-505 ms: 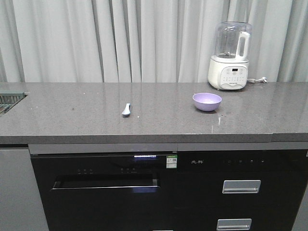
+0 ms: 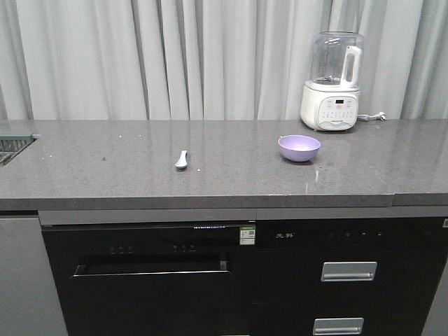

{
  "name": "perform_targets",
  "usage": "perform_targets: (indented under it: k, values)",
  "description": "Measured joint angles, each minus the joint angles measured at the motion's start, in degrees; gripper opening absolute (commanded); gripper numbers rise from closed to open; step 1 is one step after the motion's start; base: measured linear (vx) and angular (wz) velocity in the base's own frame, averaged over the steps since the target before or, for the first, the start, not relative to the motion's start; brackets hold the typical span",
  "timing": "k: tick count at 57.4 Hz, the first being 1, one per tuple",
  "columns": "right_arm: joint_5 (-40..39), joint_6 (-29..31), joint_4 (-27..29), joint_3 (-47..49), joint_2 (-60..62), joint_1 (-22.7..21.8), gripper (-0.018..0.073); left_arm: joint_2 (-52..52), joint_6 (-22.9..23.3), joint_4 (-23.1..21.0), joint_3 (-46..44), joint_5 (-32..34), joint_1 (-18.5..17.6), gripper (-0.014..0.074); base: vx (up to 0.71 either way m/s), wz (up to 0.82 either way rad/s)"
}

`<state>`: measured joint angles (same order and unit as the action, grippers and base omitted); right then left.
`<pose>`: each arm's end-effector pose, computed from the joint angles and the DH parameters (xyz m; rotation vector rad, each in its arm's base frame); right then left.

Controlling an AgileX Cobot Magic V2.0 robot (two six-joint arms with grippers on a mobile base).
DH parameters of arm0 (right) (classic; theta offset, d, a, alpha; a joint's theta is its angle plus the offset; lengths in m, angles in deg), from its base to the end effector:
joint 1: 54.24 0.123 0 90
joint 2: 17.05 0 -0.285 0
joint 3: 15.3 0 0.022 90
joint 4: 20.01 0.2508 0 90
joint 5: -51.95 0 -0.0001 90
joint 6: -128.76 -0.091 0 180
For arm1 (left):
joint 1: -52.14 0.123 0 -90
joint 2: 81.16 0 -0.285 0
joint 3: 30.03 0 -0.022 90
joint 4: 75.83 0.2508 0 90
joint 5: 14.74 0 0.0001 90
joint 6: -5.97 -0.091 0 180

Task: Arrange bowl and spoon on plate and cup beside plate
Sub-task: 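Drive the base toward the lavender bowl and pale blue spoon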

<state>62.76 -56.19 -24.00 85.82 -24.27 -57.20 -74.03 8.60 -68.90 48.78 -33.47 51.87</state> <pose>0.0562 -0.0041 0.1868 0.0687 1.6897 -0.0363 0.0538 0.0033 0.1751 0.0396 1.8247 0.0805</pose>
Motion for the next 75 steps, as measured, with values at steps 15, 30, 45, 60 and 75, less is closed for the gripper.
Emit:
perform_targets:
  k: [15, 30, 45, 60, 75]
  values:
    - [0.0, 0.0, 0.0, 0.0, 0.0, 0.0, -0.0009, 0.0, 0.0, 0.0, 0.0, 0.0, 0.0, -0.0006, 0.03, -0.13]
    - [0.0, 0.0, 0.0, 0.0, 0.0, 0.0, -0.0009, 0.0, 0.0, 0.0, 0.0, 0.0, 0.0, -0.0006, 0.09, -0.31]
    - [0.0, 0.0, 0.0, 0.0, 0.0, 0.0, -0.0009, 0.0, 0.0, 0.0, 0.0, 0.0, 0.0, -0.0006, 0.16, -0.38]
    - [0.0, 0.0, 0.0, 0.0, 0.0, 0.0, -0.0009, 0.0, 0.0, 0.0, 0.0, 0.0, 0.0, -0.0006, 0.22, -0.28]
    - [0.0, 0.0, 0.0, 0.0, 0.0, 0.0, -0.0009, 0.0, 0.0, 0.0, 0.0, 0.0, 0.0, -0.0006, 0.29, 0.0]
